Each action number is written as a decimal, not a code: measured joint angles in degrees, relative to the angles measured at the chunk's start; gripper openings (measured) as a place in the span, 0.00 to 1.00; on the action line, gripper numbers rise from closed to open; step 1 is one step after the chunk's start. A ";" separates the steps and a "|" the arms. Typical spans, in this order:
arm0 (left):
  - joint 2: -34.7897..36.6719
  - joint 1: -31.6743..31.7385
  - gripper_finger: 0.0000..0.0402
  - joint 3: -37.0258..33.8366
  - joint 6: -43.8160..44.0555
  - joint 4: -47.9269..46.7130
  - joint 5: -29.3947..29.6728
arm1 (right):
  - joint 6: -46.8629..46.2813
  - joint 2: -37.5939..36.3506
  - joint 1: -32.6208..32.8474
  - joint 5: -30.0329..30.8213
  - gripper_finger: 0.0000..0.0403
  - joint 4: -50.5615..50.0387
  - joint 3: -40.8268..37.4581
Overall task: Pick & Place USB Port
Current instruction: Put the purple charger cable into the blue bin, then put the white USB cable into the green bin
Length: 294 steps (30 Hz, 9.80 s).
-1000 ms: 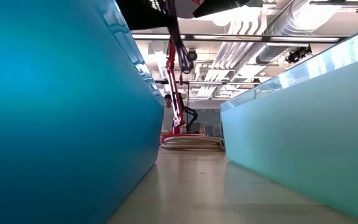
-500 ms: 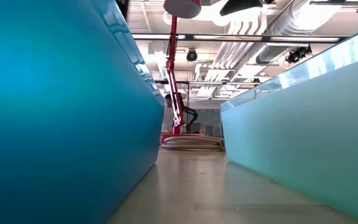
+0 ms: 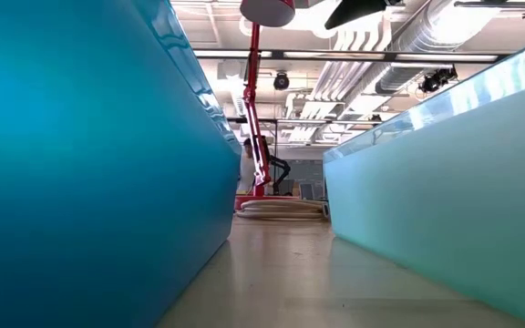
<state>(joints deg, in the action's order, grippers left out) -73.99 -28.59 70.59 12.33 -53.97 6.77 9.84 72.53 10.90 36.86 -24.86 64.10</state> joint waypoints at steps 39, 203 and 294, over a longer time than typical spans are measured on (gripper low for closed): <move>-21.61 -1.36 0.36 -0.07 12.23 13.26 -4.03 | -7.03 0.02 0.04 -13.31 0.35 -9.62 -0.04; -8.36 -1.80 0.00 12.19 -42.55 31.09 35.68 | 50.31 -9.14 20.04 8.35 0.40 47.38 -16.04; -9.45 -1.80 0.36 12.22 -44.19 22.43 51.43 | 37.02 -14.40 45.58 45.93 0.02 46.99 -8.84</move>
<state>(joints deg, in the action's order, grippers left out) -83.43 -30.39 82.81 -31.86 -31.54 58.20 46.86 58.13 56.48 82.79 22.13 55.25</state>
